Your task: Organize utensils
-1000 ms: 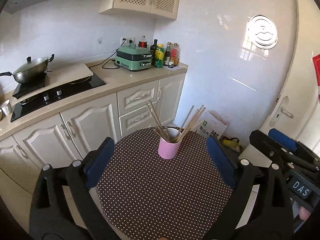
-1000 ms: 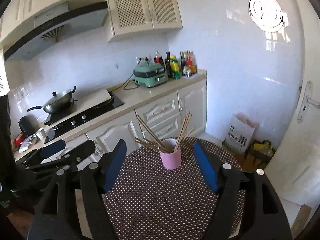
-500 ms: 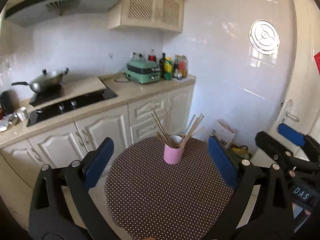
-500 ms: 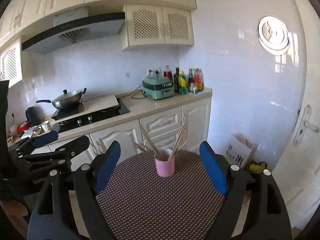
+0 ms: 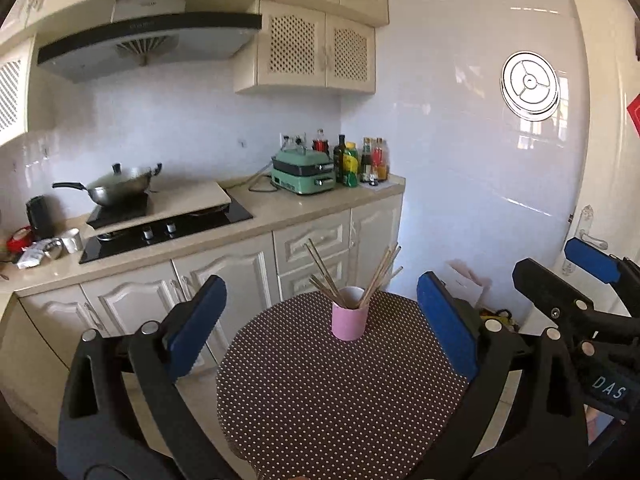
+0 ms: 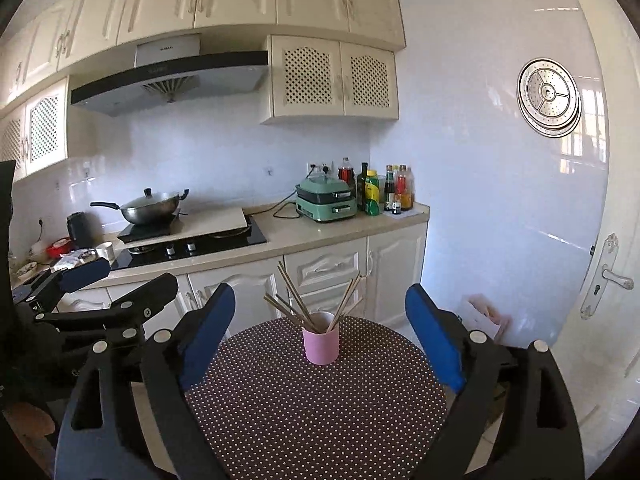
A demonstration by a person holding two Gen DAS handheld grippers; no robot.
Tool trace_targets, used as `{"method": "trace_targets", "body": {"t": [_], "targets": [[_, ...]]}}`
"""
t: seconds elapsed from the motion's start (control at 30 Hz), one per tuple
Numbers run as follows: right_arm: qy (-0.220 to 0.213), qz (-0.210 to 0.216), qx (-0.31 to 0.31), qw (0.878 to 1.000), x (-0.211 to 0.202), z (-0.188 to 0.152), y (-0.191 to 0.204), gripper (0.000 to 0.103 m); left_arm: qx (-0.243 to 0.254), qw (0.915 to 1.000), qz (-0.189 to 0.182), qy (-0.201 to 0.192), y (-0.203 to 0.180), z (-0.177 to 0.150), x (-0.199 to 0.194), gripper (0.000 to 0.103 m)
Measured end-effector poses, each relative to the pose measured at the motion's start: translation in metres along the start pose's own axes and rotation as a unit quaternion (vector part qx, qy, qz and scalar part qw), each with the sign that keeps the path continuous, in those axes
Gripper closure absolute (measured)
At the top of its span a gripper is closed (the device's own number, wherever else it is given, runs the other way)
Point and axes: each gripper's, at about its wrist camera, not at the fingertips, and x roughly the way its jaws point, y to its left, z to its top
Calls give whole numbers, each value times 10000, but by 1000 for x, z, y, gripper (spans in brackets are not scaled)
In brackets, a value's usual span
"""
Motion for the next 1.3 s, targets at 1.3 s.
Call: {"method": "trace_targets", "body": {"t": [1.3], "targets": [[-461,154,-243,9985,-35,6,27,14,155,9953,504,-810,13,5,-64,7]]}}
